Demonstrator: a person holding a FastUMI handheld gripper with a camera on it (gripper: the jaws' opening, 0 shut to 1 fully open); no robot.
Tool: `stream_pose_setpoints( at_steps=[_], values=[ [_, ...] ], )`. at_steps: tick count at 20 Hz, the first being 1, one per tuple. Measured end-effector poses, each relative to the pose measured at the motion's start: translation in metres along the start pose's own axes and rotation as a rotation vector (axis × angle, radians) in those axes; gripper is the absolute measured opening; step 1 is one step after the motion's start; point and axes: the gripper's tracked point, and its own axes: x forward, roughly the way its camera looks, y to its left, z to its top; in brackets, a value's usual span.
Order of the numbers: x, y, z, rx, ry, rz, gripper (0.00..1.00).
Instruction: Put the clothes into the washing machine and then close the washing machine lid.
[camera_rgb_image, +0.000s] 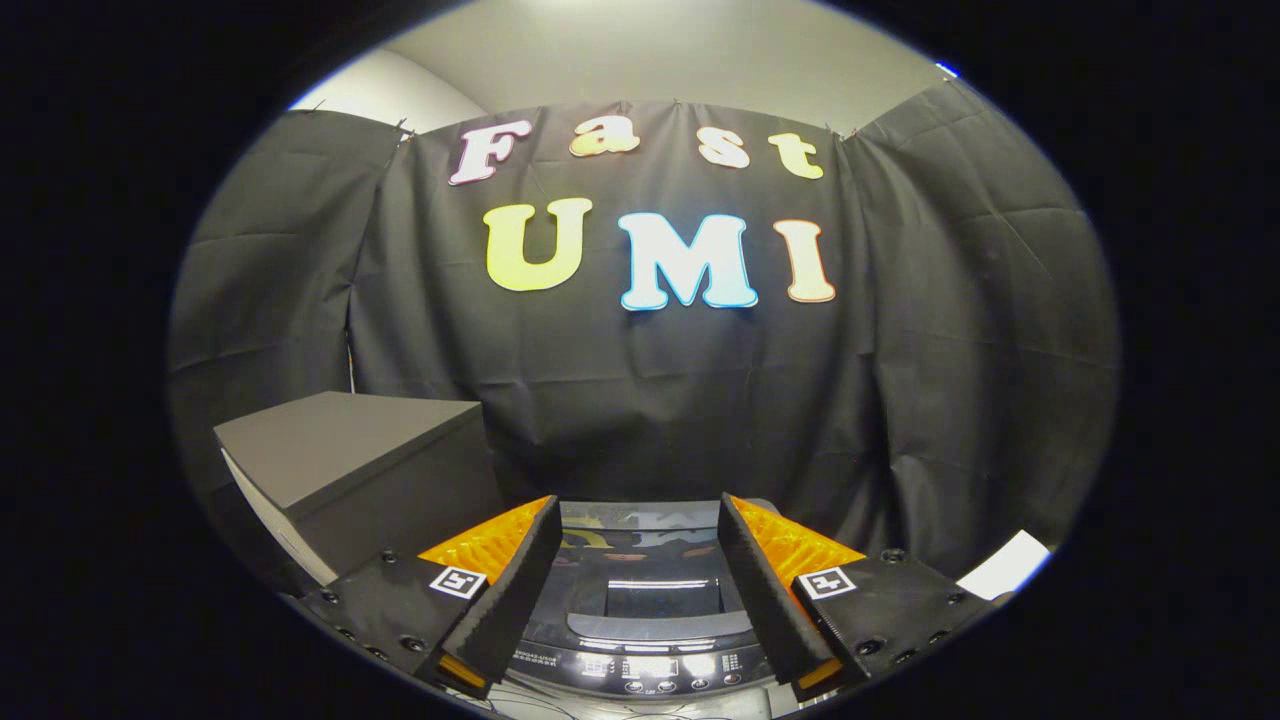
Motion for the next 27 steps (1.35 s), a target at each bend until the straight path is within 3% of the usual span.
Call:
stream_pose_setpoints(
  at_steps=[13,27],
  values=[
    [-0.1,0.015,0.055,-0.068,-0.123,0.024,0.98],
    [-0.22,0.018,0.054,-0.053,-0.19,0.027,0.98]
  ],
)
